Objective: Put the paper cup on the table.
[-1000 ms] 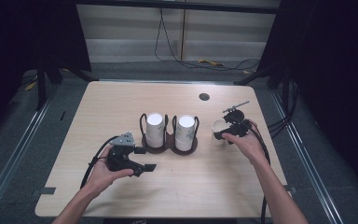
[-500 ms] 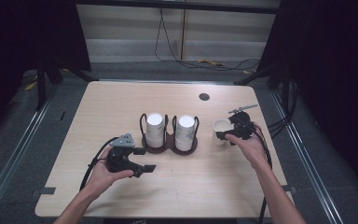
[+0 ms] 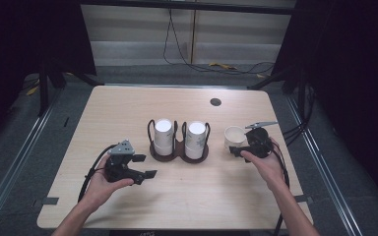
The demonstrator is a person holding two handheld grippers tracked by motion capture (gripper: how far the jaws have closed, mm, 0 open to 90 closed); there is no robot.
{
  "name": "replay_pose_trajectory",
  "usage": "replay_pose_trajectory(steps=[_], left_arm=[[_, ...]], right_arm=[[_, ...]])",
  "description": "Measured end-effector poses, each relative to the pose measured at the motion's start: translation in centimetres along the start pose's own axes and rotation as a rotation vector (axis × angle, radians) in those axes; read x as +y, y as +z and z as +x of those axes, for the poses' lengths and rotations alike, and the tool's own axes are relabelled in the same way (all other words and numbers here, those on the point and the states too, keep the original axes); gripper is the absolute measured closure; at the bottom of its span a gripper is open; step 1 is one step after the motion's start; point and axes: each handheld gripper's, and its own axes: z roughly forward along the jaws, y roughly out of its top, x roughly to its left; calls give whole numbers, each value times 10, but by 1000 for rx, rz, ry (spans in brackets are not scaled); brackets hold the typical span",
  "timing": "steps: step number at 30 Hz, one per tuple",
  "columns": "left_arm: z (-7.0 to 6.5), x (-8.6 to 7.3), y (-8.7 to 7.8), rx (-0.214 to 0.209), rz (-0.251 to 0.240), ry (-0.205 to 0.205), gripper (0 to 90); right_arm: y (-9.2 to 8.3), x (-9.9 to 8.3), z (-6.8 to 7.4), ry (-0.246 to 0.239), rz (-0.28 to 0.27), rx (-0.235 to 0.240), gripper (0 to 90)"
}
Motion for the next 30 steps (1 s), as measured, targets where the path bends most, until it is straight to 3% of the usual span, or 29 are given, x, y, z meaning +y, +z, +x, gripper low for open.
replay_pose_trajectory(steps=[8, 11, 14, 18, 23, 26, 30], left_arm=[[2, -9, -8, 38, -20, -51, 216], [-1, -12, -12, 58, -46, -53, 216], [-4, -15, -15, 59, -50, -40, 216], [-5, -21, -14, 68, -47, -56, 217], [-4, -29, -14, 90, -46, -68, 217], [-6, -35, -13, 88, -39, -64, 217], [-8, -38, -10, 85, -25, -65, 217]], right_arm=[[-14, -23, 21, -19, -85, 18, 181], [-19, -31, 30, -13, -124, 40, 182], [-22, -39, 41, -17, -128, 91, 182], [-22, -50, 52, -5, -173, 106, 186], [-17, -67, 62, 12, -182, 97, 215], [-15, -77, 69, -17, -174, 99, 214], [-11, -84, 75, -18, -184, 106, 207]])
